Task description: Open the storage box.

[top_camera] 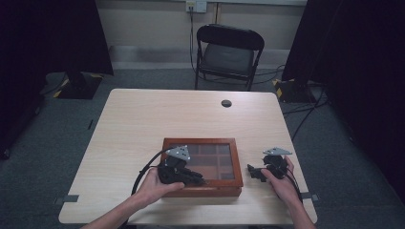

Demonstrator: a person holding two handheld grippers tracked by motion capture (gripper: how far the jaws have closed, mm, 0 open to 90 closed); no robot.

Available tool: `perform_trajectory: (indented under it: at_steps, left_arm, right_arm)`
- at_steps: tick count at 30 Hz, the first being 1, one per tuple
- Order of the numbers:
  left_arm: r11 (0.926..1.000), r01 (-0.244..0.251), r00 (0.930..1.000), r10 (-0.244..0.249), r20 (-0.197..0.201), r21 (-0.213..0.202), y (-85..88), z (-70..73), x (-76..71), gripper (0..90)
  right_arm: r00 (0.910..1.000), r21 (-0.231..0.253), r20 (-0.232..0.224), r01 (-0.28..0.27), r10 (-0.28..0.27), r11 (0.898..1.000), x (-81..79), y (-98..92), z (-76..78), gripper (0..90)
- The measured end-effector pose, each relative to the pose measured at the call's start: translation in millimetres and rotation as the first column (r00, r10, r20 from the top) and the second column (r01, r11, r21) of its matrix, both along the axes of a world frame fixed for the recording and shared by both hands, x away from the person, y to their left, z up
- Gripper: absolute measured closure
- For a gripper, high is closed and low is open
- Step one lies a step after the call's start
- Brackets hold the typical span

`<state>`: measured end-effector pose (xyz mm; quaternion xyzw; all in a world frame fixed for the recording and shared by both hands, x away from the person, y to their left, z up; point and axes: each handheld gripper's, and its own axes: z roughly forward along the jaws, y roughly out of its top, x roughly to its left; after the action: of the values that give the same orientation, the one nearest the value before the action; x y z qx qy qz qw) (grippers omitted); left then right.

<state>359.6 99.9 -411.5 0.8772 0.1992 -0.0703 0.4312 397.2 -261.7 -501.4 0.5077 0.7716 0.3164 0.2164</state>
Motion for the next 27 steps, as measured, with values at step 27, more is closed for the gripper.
perform_trajectory:
  at_steps: [27]
  left_arm:
    - [0.9995, -0.03, 0.9988, 0.03, -0.038, -0.001, 1.0, 26.6, 9.1, 81.0]
  right_arm:
    - [1.0, -0.001, 0.003, -0.002, 0.002, 1.0, 0.3, -0.1, -0.1, 0.0]
